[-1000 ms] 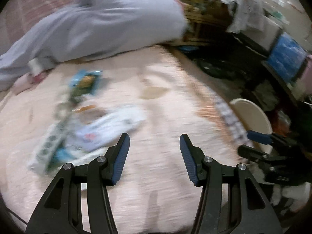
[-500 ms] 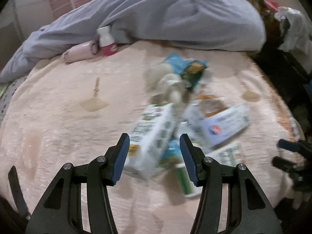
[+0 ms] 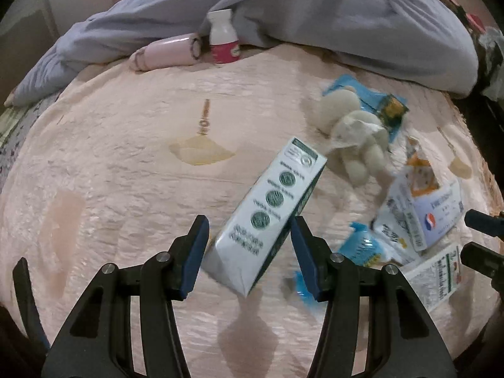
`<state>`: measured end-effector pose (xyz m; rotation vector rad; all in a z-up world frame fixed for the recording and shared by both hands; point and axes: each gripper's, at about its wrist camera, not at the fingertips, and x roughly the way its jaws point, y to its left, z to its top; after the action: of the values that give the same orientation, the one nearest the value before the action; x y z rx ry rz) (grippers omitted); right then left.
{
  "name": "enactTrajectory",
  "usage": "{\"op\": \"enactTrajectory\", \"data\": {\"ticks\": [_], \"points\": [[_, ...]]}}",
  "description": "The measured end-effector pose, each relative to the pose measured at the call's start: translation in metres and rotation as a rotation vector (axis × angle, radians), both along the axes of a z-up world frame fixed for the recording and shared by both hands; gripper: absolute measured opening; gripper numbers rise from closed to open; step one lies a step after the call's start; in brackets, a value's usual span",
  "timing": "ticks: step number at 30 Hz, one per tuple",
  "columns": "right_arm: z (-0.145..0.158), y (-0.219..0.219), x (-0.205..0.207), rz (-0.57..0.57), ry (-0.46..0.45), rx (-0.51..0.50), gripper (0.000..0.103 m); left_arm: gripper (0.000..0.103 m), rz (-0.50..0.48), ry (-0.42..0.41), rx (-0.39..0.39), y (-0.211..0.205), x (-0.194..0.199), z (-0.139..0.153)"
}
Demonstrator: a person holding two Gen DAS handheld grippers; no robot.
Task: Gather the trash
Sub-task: 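Grasp the Watermelon Frost box with the right tool while the left tool grasps the white-green milk carton, then carry the Watermelon Frost box and milk carton over the white bucket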
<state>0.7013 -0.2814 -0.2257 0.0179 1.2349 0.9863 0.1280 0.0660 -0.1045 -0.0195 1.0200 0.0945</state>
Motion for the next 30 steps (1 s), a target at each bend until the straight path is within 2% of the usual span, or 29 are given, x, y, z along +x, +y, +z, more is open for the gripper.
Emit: {"op": "enactTrajectory", "data": {"ticks": [3, 7, 12, 15, 18, 22, 26, 27, 28, 30], "points": [[-0.001, 0.023, 0.002, 0.038, 0.016, 0.031, 0.067, 0.052, 0.025, 0.006, -0.012, 0.014, 0.003, -0.002], [-0.012, 0.040, -0.001, 0.109, 0.108, 0.082, 0.067, 0.052, 0.050, 0.008, -0.079, 0.034, 0.008, -0.005], [-0.014, 0.042, -0.026, 0.271, 0.192, 0.093, 0.067, 0.052, 0.041, 0.005, -0.126, 0.041, 0.013, -0.005], [-0.013, 0.040, -0.044, 0.351, 0.157, 0.034, 0.067, 0.052, 0.024, 0.007, -0.143, 0.041, 0.017, -0.006], [-0.003, 0.037, -0.051, 0.370, 0.086, 0.021, 0.067, 0.052, 0.008, 0.015, -0.142, 0.037, 0.023, -0.007], [0.010, 0.055, -0.058, 0.414, -0.028, 0.003, 0.072, 0.052, -0.018, 0.025, -0.104, 0.027, 0.036, -0.010], [0.002, 0.074, -0.073, 0.476, -0.061, -0.045, 0.073, 0.052, -0.033, 0.058, -0.063, 0.017, 0.048, -0.018], [-0.004, 0.077, -0.078, 0.484, -0.072, -0.069, 0.068, 0.052, -0.033, 0.057, -0.040, 0.014, 0.051, -0.019], [-0.007, 0.077, -0.078, 0.480, -0.076, -0.078, 0.056, 0.052, -0.032, 0.054, -0.036, 0.014, 0.051, -0.020], [-0.008, 0.070, -0.077, 0.450, -0.073, -0.063, 0.053, 0.050, -0.011, 0.052, -0.054, 0.015, 0.050, -0.020]]}}
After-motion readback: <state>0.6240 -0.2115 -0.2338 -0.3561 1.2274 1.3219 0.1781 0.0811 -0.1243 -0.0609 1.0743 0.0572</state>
